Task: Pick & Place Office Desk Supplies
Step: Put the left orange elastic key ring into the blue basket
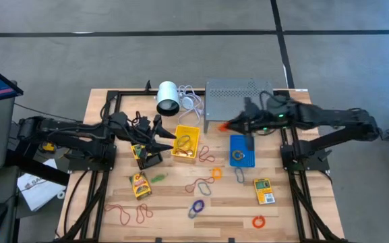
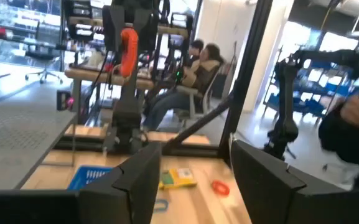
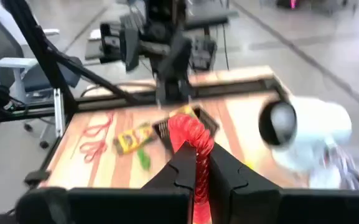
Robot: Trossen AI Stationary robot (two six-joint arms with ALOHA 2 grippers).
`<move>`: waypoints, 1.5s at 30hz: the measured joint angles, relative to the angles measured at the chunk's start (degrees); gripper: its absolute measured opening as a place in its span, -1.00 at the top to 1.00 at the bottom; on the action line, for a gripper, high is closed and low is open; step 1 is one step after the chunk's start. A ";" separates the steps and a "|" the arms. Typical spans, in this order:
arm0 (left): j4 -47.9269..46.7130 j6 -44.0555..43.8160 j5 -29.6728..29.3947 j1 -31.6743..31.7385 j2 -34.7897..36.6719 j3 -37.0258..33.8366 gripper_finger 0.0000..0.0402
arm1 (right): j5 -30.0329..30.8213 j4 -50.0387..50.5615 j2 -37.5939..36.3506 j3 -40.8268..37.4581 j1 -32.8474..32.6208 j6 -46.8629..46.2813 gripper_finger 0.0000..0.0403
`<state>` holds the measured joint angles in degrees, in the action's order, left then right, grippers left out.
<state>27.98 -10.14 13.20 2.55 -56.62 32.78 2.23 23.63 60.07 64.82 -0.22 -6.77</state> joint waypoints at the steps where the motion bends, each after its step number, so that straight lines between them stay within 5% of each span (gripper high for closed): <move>1: -1.51 0.88 -0.23 0.00 0.64 0.02 0.09 | -0.01 3.12 -1.64 0.00 0.25 -1.86 0.95; 13: -7.56 5.38 -4.19 2.00 1.90 0.02 0.23 | 11.03 33.23 -11.47 -2.56 -3.43 -20.67 0.95; 24: -13.33 5.38 -6.20 5.60 -1.28 0.04 0.27 | 9.90 32.46 -9.17 -12.99 -9.81 -35.28 0.95; 45: -13.85 5.78 -6.10 5.84 -6.53 0.02 0.30 | 8.80 25.43 14.87 -16.04 -10.20 -36.12 0.95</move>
<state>14.13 -4.36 7.10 8.39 -63.16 32.80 11.03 49.06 74.94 48.77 -10.43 -42.89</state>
